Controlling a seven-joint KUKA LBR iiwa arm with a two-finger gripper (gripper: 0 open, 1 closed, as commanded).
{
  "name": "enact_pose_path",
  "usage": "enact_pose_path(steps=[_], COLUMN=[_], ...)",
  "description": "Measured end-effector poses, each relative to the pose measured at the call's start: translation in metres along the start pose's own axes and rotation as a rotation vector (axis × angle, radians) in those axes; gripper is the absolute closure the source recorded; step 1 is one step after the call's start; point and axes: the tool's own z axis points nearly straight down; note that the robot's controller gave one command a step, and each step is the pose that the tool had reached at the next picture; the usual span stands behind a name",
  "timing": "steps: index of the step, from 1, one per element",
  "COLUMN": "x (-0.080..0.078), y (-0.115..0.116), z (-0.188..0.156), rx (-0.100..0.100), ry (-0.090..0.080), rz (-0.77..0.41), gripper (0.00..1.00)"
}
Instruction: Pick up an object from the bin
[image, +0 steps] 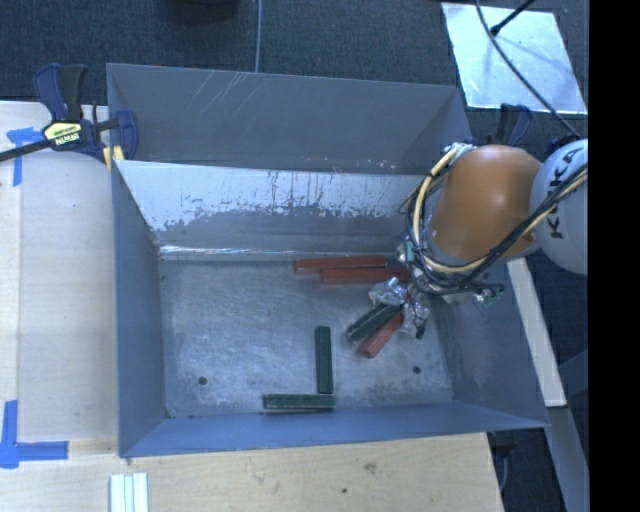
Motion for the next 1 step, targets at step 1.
enact_pose_path(steps=[1], x=[0.0191], y=[0.0165], z=[-0.136], rx=[0.007], ry=[-0.004], rz=[-0.032], gripper=[1.0])
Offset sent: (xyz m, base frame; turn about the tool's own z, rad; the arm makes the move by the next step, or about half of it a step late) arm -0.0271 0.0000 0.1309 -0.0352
